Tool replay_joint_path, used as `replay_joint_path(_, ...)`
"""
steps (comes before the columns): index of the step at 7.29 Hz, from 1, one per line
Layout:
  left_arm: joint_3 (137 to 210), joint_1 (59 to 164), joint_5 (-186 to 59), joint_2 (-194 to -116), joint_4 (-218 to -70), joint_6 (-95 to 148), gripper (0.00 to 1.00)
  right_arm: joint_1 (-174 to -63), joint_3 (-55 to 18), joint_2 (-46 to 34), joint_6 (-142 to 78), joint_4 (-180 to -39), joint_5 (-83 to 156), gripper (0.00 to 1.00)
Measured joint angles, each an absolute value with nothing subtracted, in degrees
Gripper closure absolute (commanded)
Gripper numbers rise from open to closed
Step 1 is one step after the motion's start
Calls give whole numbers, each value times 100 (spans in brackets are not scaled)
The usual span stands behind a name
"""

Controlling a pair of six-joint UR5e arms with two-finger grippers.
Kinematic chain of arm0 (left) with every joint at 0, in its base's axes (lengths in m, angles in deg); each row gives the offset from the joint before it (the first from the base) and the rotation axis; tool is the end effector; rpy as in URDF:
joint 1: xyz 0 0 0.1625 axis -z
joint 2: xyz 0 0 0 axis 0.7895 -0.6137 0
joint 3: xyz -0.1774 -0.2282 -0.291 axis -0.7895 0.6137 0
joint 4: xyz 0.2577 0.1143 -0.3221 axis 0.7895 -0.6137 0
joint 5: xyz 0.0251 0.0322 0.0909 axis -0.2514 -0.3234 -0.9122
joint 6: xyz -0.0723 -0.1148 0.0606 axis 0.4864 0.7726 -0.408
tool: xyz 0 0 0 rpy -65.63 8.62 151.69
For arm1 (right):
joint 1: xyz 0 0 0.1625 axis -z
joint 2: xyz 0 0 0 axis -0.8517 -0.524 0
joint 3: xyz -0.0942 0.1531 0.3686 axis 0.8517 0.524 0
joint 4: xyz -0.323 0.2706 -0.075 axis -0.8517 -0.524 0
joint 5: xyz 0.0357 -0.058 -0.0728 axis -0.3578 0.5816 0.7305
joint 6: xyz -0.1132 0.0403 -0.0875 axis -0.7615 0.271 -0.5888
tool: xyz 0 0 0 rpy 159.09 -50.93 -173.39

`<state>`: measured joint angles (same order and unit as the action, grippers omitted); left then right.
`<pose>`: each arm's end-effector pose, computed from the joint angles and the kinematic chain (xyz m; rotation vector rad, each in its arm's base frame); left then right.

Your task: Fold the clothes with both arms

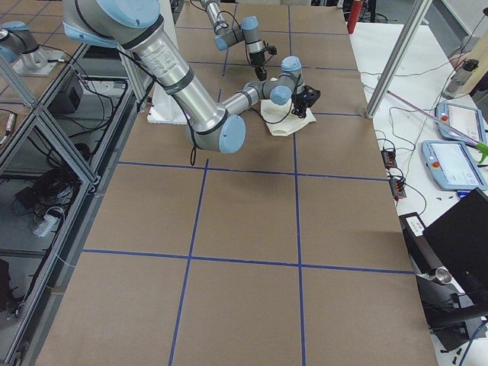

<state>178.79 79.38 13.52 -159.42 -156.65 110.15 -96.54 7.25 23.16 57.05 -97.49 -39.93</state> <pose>0.5636 -0.4158 0.2892 0.0718 1.2194 -0.4557 -0.6020 -0.6110 0.2623 0.0248 -0.9360 0.7958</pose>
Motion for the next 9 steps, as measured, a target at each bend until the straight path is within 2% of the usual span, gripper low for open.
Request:
replay_joint_path(6,18100,7357,1355,-15841,-15835,11026,100,-9663,722,2323,5697,-9749,-3984,100)
replay_joint_path(9,18849,7347,1351,-15141,-15840,11006,100,-9663,722,2318,5696,-9750,-3968,100)
